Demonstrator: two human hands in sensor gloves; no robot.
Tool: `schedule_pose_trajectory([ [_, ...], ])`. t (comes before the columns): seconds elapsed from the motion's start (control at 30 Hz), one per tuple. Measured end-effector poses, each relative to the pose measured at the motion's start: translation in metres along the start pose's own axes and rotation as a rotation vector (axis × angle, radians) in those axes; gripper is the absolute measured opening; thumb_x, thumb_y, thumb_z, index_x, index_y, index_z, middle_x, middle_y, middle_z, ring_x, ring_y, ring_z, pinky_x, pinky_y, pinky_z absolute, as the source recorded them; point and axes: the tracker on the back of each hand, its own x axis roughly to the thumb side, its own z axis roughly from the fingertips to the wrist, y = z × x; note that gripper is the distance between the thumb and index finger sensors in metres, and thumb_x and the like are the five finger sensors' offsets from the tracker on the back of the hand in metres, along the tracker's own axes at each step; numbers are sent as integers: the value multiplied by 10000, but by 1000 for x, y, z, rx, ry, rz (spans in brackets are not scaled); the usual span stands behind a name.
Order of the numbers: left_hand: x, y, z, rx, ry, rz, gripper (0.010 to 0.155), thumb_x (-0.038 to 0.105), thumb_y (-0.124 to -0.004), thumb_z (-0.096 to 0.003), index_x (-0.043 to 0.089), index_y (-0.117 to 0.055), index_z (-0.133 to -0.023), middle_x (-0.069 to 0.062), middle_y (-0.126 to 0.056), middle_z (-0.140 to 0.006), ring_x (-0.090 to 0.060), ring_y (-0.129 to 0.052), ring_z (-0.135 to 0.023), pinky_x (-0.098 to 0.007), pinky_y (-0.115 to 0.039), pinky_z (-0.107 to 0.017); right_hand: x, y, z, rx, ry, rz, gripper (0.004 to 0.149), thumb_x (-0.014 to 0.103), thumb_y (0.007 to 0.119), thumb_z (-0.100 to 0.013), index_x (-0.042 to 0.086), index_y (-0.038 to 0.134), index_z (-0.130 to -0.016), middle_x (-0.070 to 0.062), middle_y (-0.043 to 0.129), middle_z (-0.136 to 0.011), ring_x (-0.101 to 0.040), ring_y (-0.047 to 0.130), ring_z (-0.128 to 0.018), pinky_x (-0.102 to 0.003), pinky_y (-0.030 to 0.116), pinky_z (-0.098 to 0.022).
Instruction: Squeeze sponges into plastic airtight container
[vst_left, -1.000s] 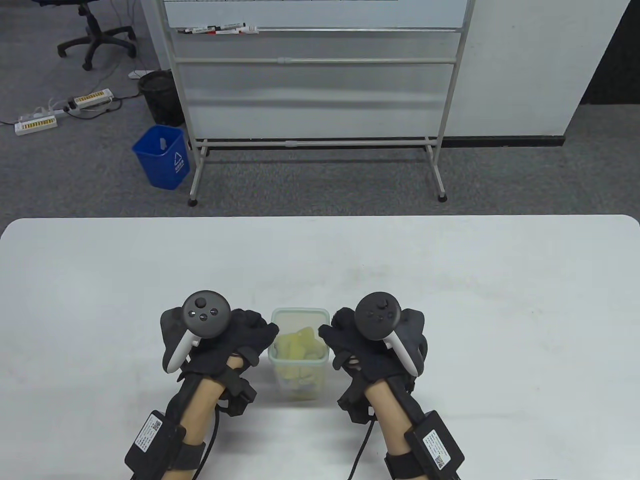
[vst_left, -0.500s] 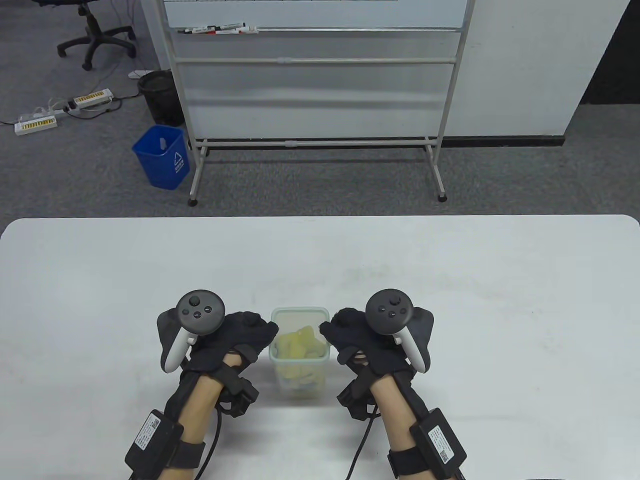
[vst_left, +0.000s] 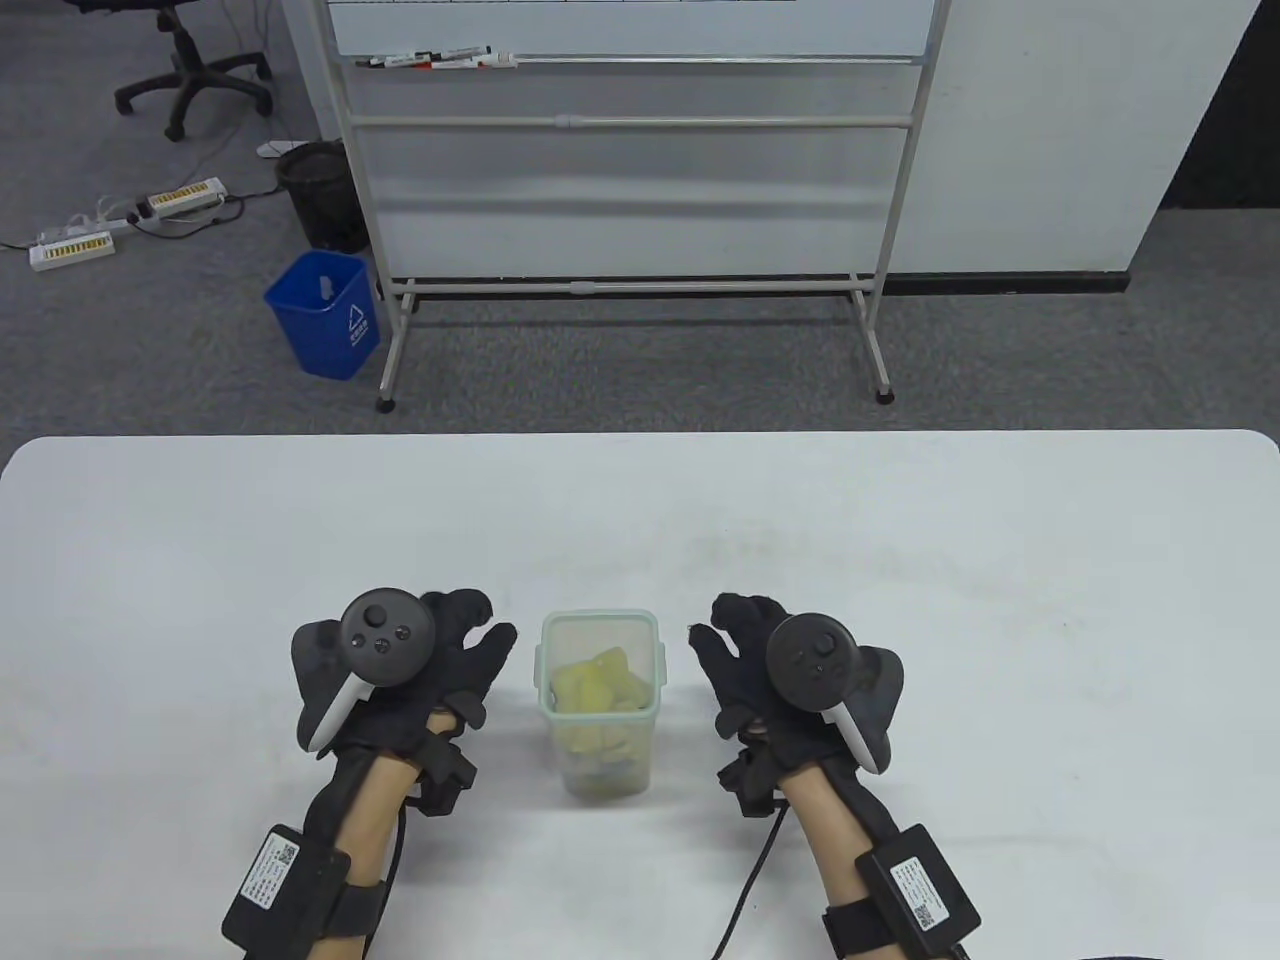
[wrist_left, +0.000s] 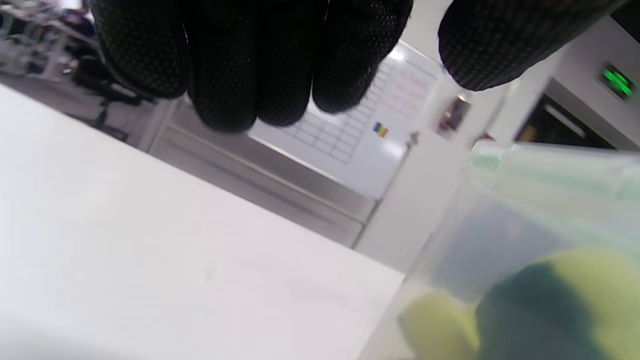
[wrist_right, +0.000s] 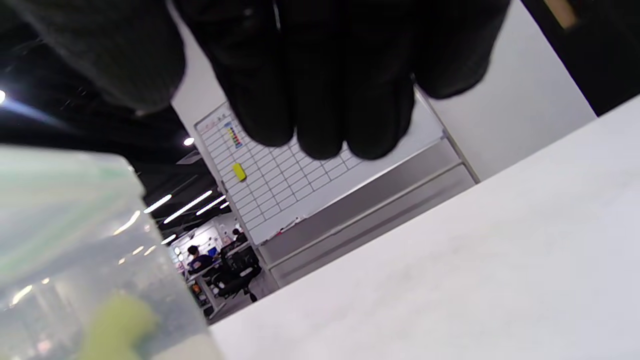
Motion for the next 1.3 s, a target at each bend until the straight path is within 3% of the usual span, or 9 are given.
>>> schedule_pose_trajectory([
  [0.2, -22, -17, 6, -40, -38, -170, 800, 608, -683, -466, 240, -392, -1114, -110, -432, -1211, -383, -453, -1114, -612, -494, -777, -21, 9, 14, 17, -88, 188, 722, 605, 755, -425, 238, 679, -1043, -82, 730, -1083, -348, 742, -1015, -564, 523, -753],
  [0.3, -30, -25, 16, 50, -71, -223, 822, 622, -682, -452, 239, -370, -1109, -89, -372, -1217, -356, -383, -1124, -602, -430, -783, -28, 12, 18, 29, -78, 232, 754, 619, 747, -420, 255, 620, -1068, -77, 655, -1128, -351, 647, -1070, -567, 464, -766],
  [0.4, -34, -39, 25, 66, -91, -266, 843, 635, -675, -448, 245, -326, -1108, -85, -316, -1218, -350, -334, -1128, -599, -386, -784, -34, 14, 21, 32, -72, 267, 782, 631, 736, -416, 259, 571, -1084, -73, 579, -1160, -344, 567, -1101, -559, 416, -773],
  [0.83, -26, -65, 38, -9, -135, -367, 867, 638, -664, -444, 226, -271, -1098, -87, -247, -1209, -346, -277, -1123, -594, -332, -776, -43, 22, 24, 83, -48, 388, 833, 656, 712, -415, 274, 450, -1108, -77, 446, -1195, -353, 440, -1126, -558, 341, -775],
  [1.3, -28, -61, 40, 11, -106, -390, 867, 633, -663, -446, 224, -262, -1097, -93, -238, -1208, -349, -270, -1122, -594, -328, -777, -42, 30, 27, 153, -24, 442, 841, 662, 701, -420, 279, 414, -1112, -80, 400, -1202, -347, 409, -1133, -558, 332, -775],
])
